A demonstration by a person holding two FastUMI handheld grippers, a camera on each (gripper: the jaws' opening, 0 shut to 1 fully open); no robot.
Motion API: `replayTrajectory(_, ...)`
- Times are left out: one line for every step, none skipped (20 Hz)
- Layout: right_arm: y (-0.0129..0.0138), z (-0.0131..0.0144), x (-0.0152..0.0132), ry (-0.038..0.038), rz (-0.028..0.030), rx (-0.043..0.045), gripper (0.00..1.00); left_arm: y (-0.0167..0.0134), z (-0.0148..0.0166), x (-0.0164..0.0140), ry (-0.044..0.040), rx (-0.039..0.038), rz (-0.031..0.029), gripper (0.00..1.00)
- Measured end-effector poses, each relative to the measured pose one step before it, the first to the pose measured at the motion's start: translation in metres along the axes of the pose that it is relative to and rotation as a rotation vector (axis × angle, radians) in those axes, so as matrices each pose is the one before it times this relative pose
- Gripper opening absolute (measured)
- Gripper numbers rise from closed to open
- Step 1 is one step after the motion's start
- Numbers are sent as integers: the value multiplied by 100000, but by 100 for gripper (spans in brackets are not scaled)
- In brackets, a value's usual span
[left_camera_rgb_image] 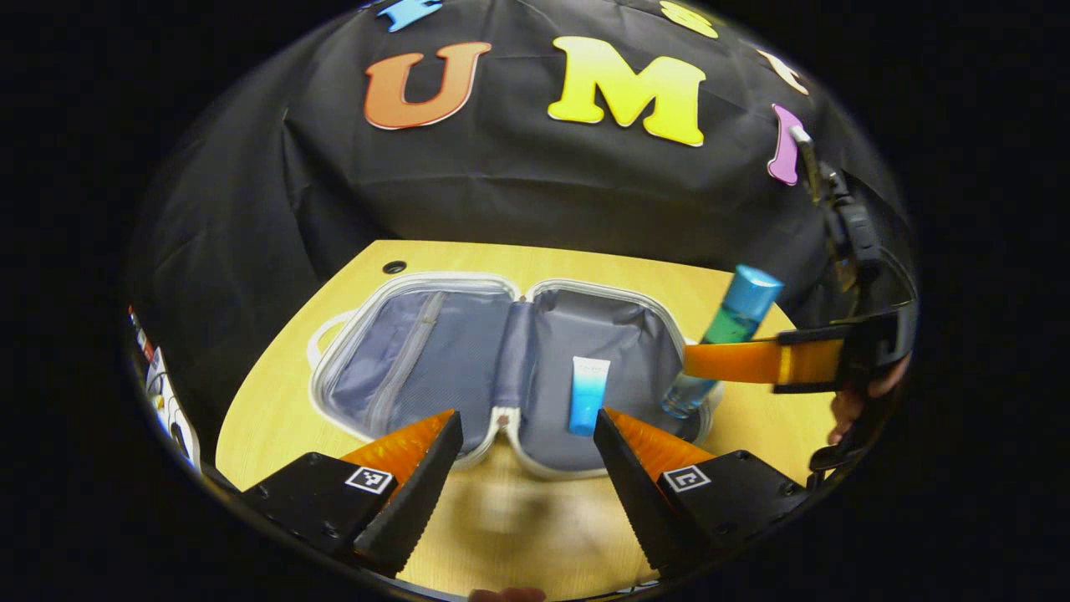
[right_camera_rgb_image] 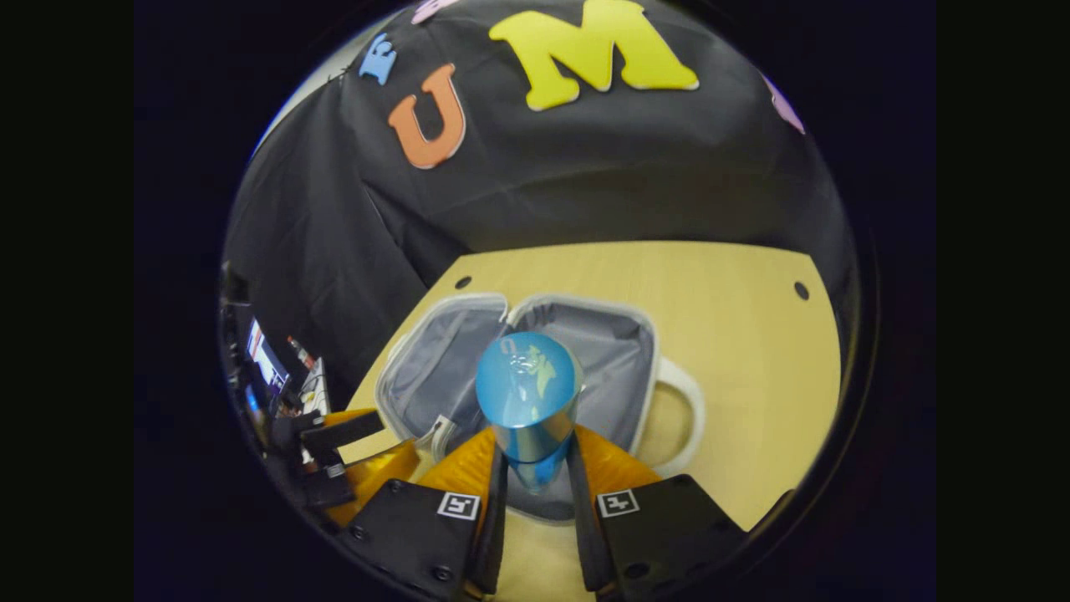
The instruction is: First open the suitcase, pack the skin care products into it, and then close the suitcase.
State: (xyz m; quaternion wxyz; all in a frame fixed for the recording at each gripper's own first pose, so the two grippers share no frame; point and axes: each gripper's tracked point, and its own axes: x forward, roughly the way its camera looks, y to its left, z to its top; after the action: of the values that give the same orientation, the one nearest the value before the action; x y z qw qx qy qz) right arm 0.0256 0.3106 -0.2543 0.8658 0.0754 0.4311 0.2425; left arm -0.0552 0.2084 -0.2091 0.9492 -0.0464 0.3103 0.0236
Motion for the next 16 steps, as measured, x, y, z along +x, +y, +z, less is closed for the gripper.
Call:
replayTrajectory(3, -759, 1223, 2020, -948, 1310, 34, 703, -171, -801, -735, -694, -26, 100)
replayTrajectory(35, -645, 1089, 1802, -1049, 1283, 34, 585, -137, -587, -976, -135, 236, 100)
replayTrajectory(-39, -574, 913, 1704, -1211, 792, 34, 478, 8, -456, -1313, 98, 158, 100)
replayTrajectory(-171, -411, 956, 1533, -1560, 705, 34, 334, -11, -611, -1867, -52, -768, 100)
replayTrajectory(-321, -173, 821, 947, -1688, 1164, 34, 134, 109, -644, -2123, -469, -1642, 100)
replayTrajectory(-455, -142, 654, 933, -1623, 1618, 34, 227, -146, -520, -1147, -355, -983, 100)
replayTrajectory(-294, -60, 643, 1075, -1420, 1753, 34, 313, -382, -290, 1, -92, -593, 100)
replayTrajectory(-203, -204, 460, 1997, -1109, 1276, 34, 325, -437, -290, 250, -96, -267, 100)
replayTrajectory(-47, 824, 444, -2059, -964, 1822, 34, 330, -208, -459, 16, -644, -46, 100)
replayTrajectory(-359, 52, 439, 592, -1395, 137, 35, 269, -194, -323, 165, -1334, -331, 100)
replayTrajectory(-19, 282, 409, 715, -699, 732, 34, 269, -10, 115, -248, -1790, -160, 100)
replayTrajectory(-9, 278, 253, 102, -642, 1065, 34, 211, 63, -37, -206, -1925, -248, 100)
replayTrajectory(-171, 163, 279, 446, -1032, 915, 34, 304, 78, 283, -162, -1674, 425, 100)
replayTrajectory(-86, 69, 399, 368, -1154, 770, 34, 226, 74, 9, -204, -988, 559, 100)
replayTrajectory(-71, 62, 286, 211, -842, 895, 34, 213, 277, 26, -904, -593, 311, 100)
replayTrajectory(38, -116, 378, 383, -685, 823, 31, 149, 426, 127, -897, -214, 243, 100)
